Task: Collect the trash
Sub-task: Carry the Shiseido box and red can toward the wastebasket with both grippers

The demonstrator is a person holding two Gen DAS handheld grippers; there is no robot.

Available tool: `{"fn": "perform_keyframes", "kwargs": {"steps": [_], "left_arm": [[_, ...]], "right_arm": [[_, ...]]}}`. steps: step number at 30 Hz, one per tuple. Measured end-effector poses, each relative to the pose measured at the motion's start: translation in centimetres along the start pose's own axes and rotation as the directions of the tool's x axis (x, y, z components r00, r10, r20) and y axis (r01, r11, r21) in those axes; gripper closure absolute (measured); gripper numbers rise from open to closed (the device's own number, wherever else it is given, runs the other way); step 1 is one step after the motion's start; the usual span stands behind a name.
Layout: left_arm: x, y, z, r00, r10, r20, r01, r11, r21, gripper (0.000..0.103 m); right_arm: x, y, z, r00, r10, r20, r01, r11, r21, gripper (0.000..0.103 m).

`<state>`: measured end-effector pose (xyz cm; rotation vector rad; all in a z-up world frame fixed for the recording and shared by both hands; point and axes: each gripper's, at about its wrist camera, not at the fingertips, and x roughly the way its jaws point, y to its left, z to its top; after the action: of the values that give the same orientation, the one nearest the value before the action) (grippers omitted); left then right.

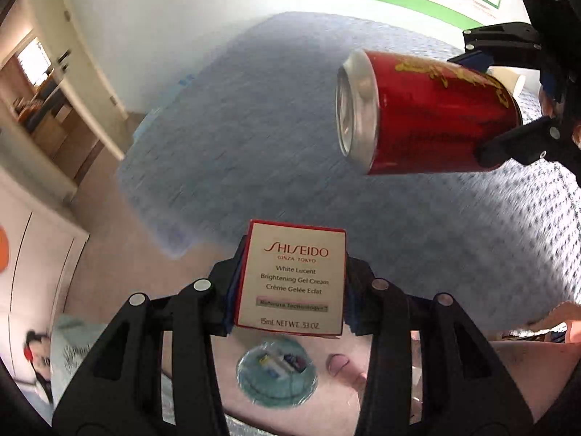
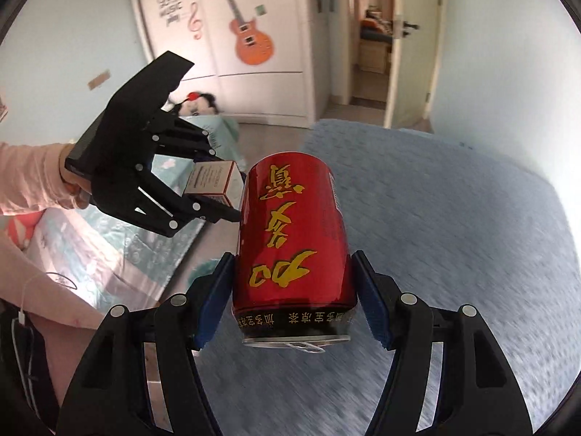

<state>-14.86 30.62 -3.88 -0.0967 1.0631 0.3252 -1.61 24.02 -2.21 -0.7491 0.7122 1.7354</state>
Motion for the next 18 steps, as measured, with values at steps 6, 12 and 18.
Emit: {"fn": "perform_keyframes", "kwargs": {"steps": [6, 12, 18], "left_arm": [[-1.1, 5.5, -5.2, 0.999, 0.042, -0.029, -0.044, 0.996, -0.083, 0.063], [-1.2, 9.8, -9.6, 0.995, 0.071, -0.067, -0.082, 0.98, -0.183, 0.063], [-0.1, 13.0, -13.8, 0.993, 0.049, -0.109, -0.08, 0.949, -0.306, 0.063]], "right_arm": [[5.6, 5.2, 4.3, 0.996, 0.087, -0.029, -0.088, 0.994, -0.06, 0.038], [10.9, 8.7, 7.4, 0.984, 0.158, -0.081, -0.166, 0.981, -0.102, 0.037], [16.4, 12.0, 8.4, 0.966, 0.202, -0.163, -0.223, 0.967, -0.121, 0.038]]}}
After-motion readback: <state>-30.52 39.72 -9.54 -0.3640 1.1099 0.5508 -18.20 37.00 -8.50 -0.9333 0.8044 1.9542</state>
